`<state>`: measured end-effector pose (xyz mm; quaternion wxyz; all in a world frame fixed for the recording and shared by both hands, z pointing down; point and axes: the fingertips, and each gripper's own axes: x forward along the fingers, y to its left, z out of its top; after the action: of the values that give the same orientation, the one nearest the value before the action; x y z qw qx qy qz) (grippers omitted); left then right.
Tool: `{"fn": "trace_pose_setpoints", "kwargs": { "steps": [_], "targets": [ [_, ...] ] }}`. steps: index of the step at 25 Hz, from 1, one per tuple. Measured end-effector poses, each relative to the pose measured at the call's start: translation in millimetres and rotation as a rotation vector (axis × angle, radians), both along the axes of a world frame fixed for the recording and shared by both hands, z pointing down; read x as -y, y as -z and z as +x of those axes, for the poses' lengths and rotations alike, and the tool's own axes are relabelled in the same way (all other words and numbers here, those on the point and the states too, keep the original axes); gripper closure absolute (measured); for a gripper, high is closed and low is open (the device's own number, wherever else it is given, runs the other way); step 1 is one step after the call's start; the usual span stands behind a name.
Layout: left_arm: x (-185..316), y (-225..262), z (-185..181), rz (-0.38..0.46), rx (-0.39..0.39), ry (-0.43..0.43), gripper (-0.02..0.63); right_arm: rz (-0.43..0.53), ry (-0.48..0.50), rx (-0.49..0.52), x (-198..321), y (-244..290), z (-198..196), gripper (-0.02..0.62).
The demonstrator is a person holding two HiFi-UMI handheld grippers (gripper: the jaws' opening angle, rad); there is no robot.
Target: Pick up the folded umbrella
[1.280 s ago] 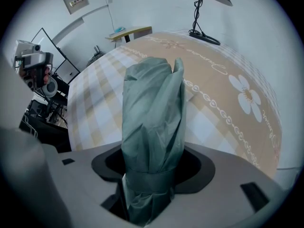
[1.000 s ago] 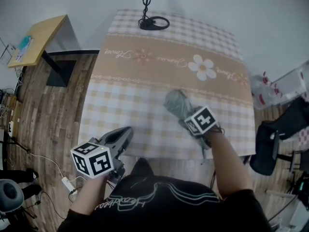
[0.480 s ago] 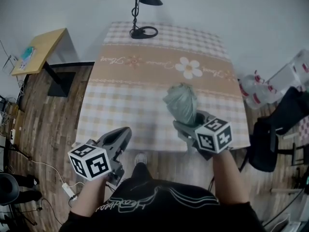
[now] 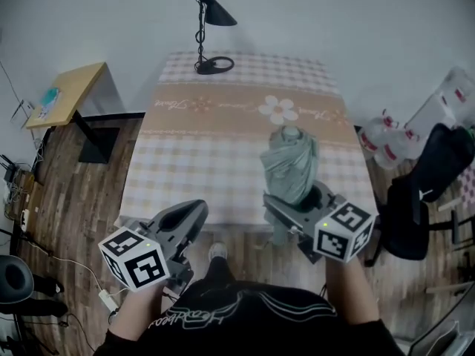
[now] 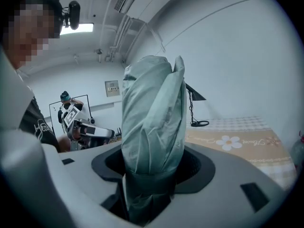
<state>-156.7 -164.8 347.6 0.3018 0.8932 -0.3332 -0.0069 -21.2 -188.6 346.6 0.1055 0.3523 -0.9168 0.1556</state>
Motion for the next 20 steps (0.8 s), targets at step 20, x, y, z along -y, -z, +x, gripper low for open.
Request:
{"fn": "trace_pose_setpoints", "kwargs": {
  "steps": [20],
  "targets": [
    [-75.7, 66.3, 49.9, 0.188, -0.013, -0.149, 0.607, 0.139, -0.066, 0.178, -95.1, 72.6, 21.1, 0.324]
  ]
}}
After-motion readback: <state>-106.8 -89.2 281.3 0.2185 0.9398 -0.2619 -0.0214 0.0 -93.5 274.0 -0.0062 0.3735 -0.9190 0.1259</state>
